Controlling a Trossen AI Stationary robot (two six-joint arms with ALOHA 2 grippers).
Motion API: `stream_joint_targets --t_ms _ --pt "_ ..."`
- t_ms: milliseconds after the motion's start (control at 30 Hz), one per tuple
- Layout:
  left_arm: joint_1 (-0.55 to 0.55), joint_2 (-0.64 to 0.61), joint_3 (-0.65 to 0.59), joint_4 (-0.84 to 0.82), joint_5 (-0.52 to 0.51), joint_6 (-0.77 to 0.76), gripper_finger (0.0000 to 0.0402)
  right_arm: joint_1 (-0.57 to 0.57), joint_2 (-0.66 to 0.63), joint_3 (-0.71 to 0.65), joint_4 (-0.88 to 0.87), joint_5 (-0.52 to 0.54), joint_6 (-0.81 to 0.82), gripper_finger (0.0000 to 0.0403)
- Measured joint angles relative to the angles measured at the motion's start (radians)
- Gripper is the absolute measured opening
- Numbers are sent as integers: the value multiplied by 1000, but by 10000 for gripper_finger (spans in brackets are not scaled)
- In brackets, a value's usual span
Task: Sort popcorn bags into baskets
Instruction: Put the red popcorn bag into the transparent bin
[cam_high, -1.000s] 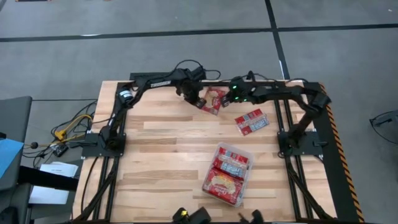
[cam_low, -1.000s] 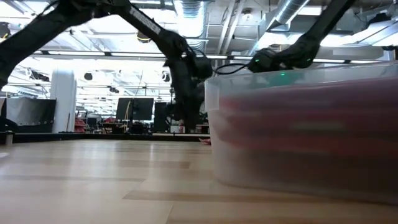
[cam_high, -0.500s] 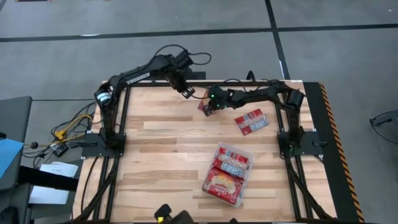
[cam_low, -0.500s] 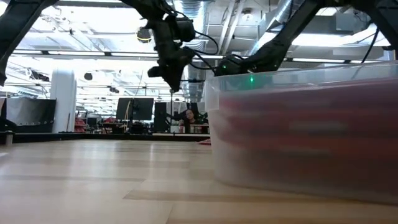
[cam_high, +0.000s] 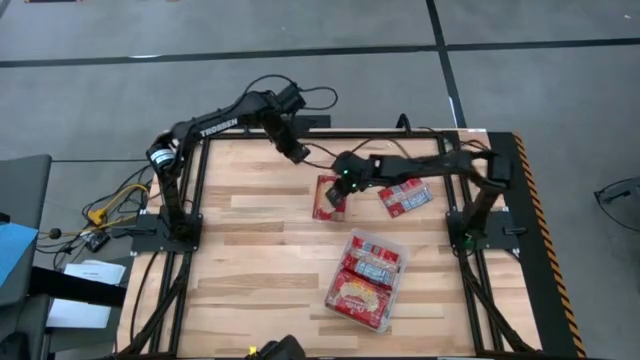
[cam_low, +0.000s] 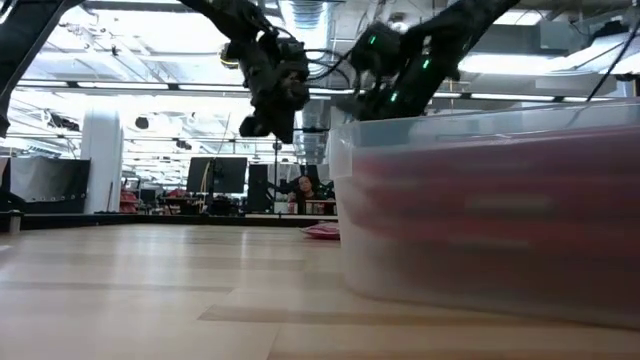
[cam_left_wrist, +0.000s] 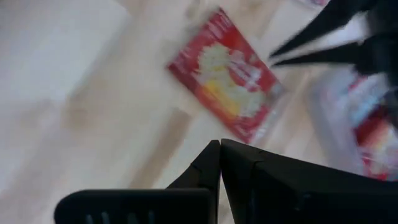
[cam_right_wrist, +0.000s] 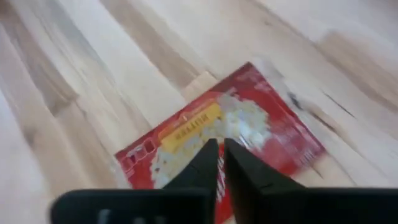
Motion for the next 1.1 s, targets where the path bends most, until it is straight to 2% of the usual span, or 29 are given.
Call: stream_joint_targets --t_ms 133,300,433,533,633,800,933,1100 --pt "-14 0 -113 120 35 -66 0 -7 -57 1 -111 45 124 114" --pt "-78 1 -270 294 100 -156 0 4 -3 0 -157 46 243 214" --pt "-145 2 -383 449 49 -188 0 39 72 0 -151 49 319 269" --pt "-170 3 -444 545 -34 -220 0 47 104 1 -138 43 350 282" --pt "-173 3 -484 628 -73 -260 0 43 130 1 -145 32 384 285" --pt "-172 3 -543 770 -72 -325 0 27 149 2 -74 -6 378 285" --pt "-182 3 -587 795 -79 -344 0 9 185 6 -14 -90 390 285" --pt "-181 3 -642 833 -82 -379 0 13 205 5 2 -109 380 284"
